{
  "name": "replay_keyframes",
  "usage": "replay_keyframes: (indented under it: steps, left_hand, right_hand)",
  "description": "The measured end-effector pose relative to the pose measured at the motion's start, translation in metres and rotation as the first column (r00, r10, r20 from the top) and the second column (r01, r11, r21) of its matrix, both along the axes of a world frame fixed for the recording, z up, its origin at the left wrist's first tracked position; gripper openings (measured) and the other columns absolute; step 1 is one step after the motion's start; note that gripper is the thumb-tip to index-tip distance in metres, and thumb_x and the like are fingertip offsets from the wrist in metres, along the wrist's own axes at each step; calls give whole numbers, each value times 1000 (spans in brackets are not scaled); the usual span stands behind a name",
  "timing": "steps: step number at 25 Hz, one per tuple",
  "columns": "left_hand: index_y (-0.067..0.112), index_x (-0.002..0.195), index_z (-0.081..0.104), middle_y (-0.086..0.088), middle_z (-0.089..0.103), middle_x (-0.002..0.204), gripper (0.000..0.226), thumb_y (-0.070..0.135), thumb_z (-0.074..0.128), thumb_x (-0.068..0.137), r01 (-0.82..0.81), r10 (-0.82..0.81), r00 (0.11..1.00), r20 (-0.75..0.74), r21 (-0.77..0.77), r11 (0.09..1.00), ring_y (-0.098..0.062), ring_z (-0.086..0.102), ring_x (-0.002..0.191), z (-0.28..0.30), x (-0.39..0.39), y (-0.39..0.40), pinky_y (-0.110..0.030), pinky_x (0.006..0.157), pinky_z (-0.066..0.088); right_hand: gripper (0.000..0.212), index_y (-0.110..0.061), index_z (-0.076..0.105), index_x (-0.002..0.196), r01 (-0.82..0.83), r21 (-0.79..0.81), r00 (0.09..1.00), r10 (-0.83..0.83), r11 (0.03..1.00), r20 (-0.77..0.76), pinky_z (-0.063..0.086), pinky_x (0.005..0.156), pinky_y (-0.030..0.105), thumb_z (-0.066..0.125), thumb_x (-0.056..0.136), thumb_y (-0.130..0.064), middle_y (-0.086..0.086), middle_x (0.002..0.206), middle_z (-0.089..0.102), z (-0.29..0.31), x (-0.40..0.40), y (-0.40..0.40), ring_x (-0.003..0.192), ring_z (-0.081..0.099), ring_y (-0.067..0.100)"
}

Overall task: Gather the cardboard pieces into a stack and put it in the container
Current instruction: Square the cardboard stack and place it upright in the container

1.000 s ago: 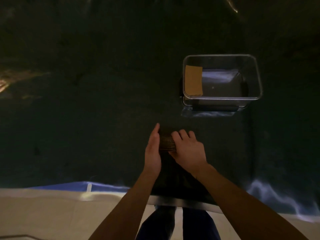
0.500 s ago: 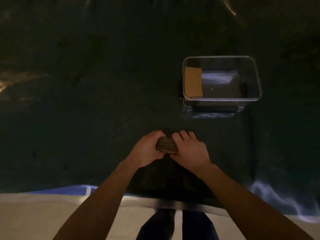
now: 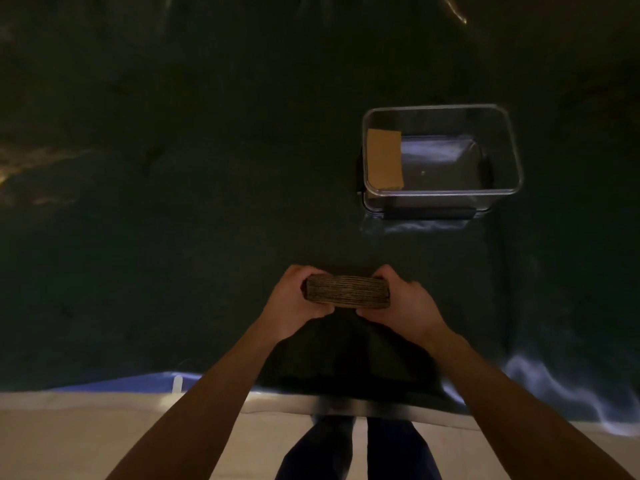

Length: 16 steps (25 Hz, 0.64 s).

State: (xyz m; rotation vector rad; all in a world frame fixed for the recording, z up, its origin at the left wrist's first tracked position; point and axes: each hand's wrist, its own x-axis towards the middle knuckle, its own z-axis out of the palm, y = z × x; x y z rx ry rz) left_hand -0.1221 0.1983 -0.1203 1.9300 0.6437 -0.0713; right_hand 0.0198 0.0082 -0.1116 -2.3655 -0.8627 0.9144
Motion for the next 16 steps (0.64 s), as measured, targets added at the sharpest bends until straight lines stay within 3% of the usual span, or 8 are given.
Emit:
replay_keyframes:
  steps: [2, 5, 7, 11, 13, 16]
  left_hand:
    - [39, 102, 62, 11, 51, 108, 53, 13, 90, 66, -76, 76, 997, -24, 24, 997, 6, 58, 91, -3, -4, -6, -1, 82, 42]
    - [27, 114, 58, 8, 64, 105, 48, 17, 84, 75, 7, 6, 996, -84, 161, 987, -2, 62, 89, -5, -4, -9, -12, 79, 48]
    - [26, 114, 53, 9, 70, 101, 44, 22, 80, 79, 60, -37, 991, -130, 177, 982, -6, 66, 89, -2, -2, -8, -12, 71, 45]
    - [35, 113, 48, 17, 67, 88, 44, 24, 75, 80, 69, -51, 995, -86, 220, 973, 0, 67, 82, 6, -6, -2, -16, 68, 50]
    - [36, 117, 46, 14, 68, 93, 46, 23, 73, 82, 73, -60, 996, -74, 198, 978, 0, 66, 84, 7, -11, -4, -19, 71, 52]
    - [29, 119, 46, 11, 68, 94, 42, 27, 71, 85, 92, -62, 987, -149, 205, 974, -6, 67, 83, 3, -13, -10, -19, 67, 49]
  right_hand:
    - [48, -36, 41, 99, -4, -2, 1000, 4, 1000, 19, 54, 68, 30, 79, 72, -49, -13, 88, 63, -3, -2, 1, 81, 68, 12]
    - [48, -35, 39, 98, -2, 1, 1000, 2, 1000, 31, 51, 65, 27, 78, 73, -49, -13, 86, 61, -6, -4, 2, 74, 62, 9]
    - [49, -36, 37, 96, 7, 3, 999, -7, 1000, 46, 48, 63, 26, 78, 73, -49, -14, 83, 59, -6, -5, 2, 72, 60, 8]
    - [48, -39, 35, 98, -11, 86, 988, -3, 996, 156, 51, 59, 25, 74, 73, -53, -16, 81, 58, -3, -7, 2, 67, 60, 4]
    - [46, -40, 33, 98, -27, 93, 982, 9, 995, 189, 48, 55, 21, 72, 76, -52, -17, 79, 57, -3, -9, 3, 63, 56, -1]
    - [44, -33, 41, 103, -28, 20, 992, 26, 999, 122, 56, 64, 31, 72, 78, -51, -12, 85, 64, -5, -11, 4, 74, 67, 9]
